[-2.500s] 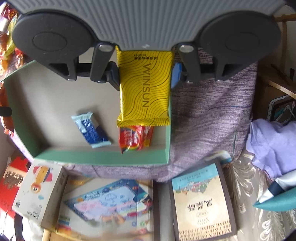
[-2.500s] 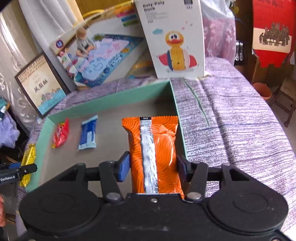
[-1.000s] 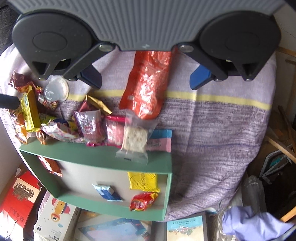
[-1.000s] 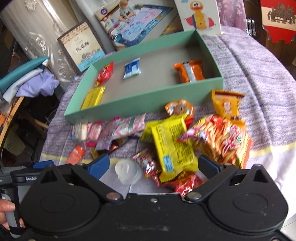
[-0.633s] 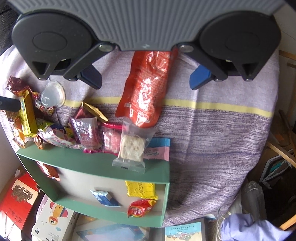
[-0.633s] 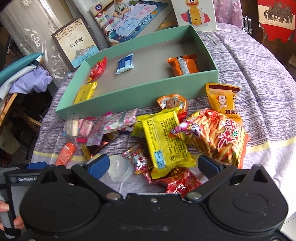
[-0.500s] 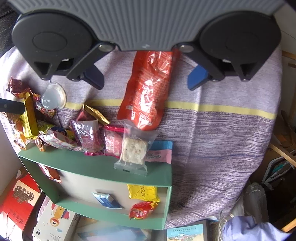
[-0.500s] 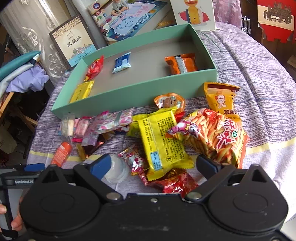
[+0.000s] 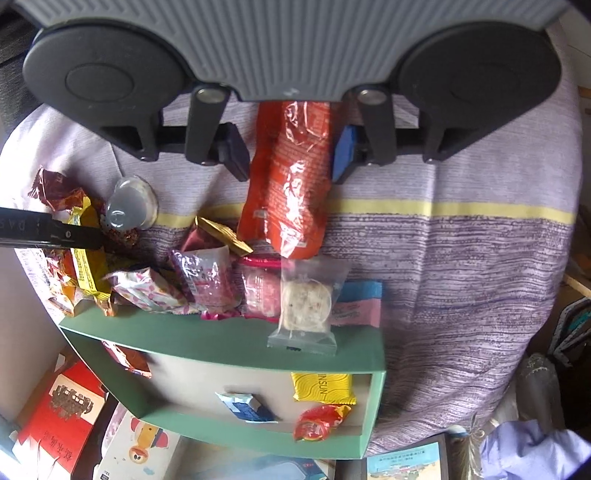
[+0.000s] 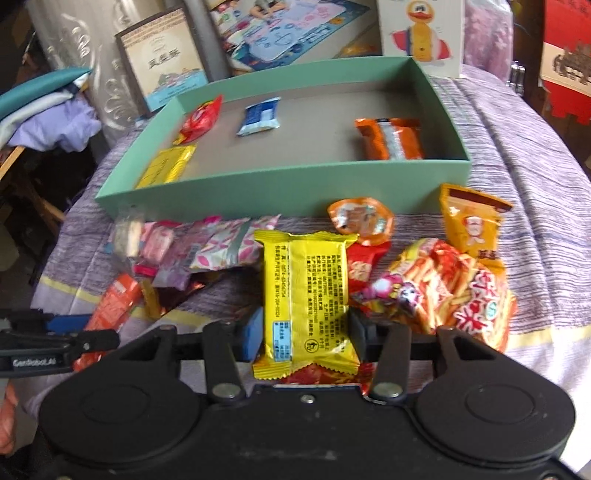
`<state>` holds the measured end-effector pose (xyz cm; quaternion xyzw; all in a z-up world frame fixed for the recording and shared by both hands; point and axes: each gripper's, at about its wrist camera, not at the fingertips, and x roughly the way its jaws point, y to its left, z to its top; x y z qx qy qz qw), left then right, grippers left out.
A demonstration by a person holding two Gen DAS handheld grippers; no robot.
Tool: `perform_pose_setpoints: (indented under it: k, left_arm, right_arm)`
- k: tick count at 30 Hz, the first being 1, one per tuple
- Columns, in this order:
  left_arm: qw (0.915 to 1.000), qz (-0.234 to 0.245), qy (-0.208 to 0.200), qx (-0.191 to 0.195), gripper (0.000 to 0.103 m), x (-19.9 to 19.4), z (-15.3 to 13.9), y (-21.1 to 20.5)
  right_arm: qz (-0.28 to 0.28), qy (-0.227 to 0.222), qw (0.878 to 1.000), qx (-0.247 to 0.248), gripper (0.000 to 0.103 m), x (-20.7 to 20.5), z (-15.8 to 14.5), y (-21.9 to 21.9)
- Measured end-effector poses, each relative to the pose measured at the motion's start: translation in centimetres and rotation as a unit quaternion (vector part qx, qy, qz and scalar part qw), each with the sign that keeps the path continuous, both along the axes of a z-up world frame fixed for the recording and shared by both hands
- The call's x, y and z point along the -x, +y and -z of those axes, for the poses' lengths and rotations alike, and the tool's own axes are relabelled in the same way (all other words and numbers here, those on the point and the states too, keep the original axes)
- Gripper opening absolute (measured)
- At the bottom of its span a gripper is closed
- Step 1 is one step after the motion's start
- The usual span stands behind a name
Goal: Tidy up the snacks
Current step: 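Grasp the orange-red pouch with the left tool while the right tool grasps the yellow biscuit pack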
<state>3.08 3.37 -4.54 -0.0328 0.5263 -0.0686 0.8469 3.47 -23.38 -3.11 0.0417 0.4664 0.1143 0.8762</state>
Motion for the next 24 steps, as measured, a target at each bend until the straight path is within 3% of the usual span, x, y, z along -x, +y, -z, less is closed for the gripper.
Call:
perform_pose_setpoints:
  k: [5, 8, 10, 11, 14, 19, 20, 24]
  left_arm:
    - [0.9998, 0.013, 0.001, -0.018, 0.062, -0.2, 0.2, -0.6]
    - [0.9994, 0.017, -0.002, -0.029, 0.062, -0.1, 0.3, -1.1]
    - [0.9991, 0.016, -0.007, -0.038, 0.056, 0.1, 0.3, -1.3]
    - [0.9988, 0.018, -0.011, -0.045, 0.044, 0.2, 0.3, -1.4]
    - [0.9989, 0.015, -0.018, -0.041, 0.029, 0.4, -0.1, -1.3]
    - [0.9991, 0.014, -0.03, -0.027, 0.024, 0.6, -1.5, -0.9]
    - [0.9991, 0.014, -0.033, -0.024, 0.018, 0.7, -1.9, -0.8]
    - [0.9988, 0.009, -0.048, -0.006, 0.018, 0.8, -3.5, -0.2]
  right_arm:
    - [0.001, 0.0, 1.0, 0.006, 0.05, -0.4, 0.1, 0.1]
    - [-0.003, -0.005, 1.0, 0.018, 0.05, -0.3, 0.2, 0.3]
    - [-0.003, -0.008, 1.0, 0.021, 0.05, -0.2, 0.4, 0.5]
    - [-0.004, -0.009, 1.0, 0.024, 0.048, -0.1, 0.4, 0.5]
    - [-0.007, -0.009, 1.0, 0.02, 0.047, 0.1, 0.3, 0.5]
    - [-0.007, -0.002, 1.0, -0.012, 0.047, 0.4, -0.7, -0.5]
    - [-0.007, -0.003, 1.0, -0.017, 0.047, 0.6, -1.0, -0.7]
    - [-0.006, -0.002, 0.999, -0.04, 0.047, 1.0, -2.1, -1.6]
